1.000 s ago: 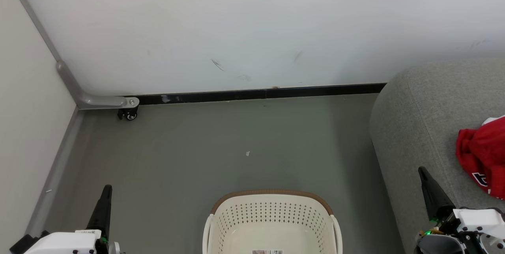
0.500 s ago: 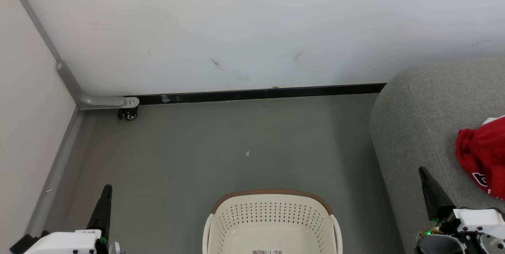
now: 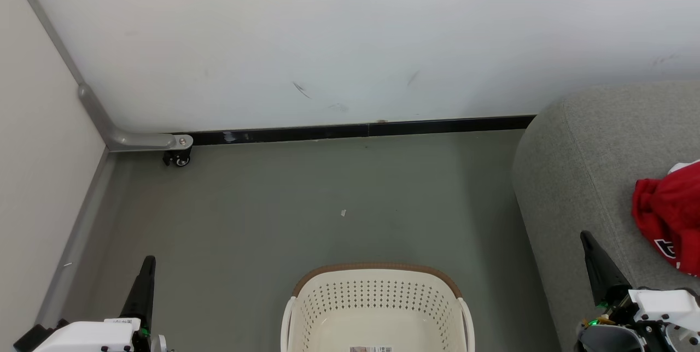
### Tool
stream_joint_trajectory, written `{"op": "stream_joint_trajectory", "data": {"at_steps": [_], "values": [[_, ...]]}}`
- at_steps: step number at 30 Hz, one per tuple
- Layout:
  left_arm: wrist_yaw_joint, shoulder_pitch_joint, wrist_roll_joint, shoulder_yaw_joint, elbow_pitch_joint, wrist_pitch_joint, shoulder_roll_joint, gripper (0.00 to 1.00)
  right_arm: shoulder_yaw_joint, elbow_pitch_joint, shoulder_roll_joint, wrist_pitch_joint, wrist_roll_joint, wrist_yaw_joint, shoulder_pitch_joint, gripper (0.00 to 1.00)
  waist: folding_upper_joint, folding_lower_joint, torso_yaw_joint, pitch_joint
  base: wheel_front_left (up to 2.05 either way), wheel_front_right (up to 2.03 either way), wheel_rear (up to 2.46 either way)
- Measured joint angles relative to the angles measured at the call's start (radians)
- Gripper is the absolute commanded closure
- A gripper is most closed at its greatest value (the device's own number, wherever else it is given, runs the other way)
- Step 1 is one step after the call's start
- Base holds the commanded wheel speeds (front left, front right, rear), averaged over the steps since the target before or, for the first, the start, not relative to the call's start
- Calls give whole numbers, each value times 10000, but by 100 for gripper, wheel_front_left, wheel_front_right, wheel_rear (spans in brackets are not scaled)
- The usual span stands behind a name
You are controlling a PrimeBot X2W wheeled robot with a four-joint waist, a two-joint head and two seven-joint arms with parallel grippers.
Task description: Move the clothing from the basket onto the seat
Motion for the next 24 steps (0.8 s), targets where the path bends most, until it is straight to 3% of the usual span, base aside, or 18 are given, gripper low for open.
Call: {"op": "stream_joint_trajectory", "data": {"at_steps": [24], "values": [[0, 1, 0, -6, -8, 0, 0, 100, -31, 8, 46, 73, -4, 0, 0, 100, 0, -1, 0, 0, 0, 0, 0]]}}
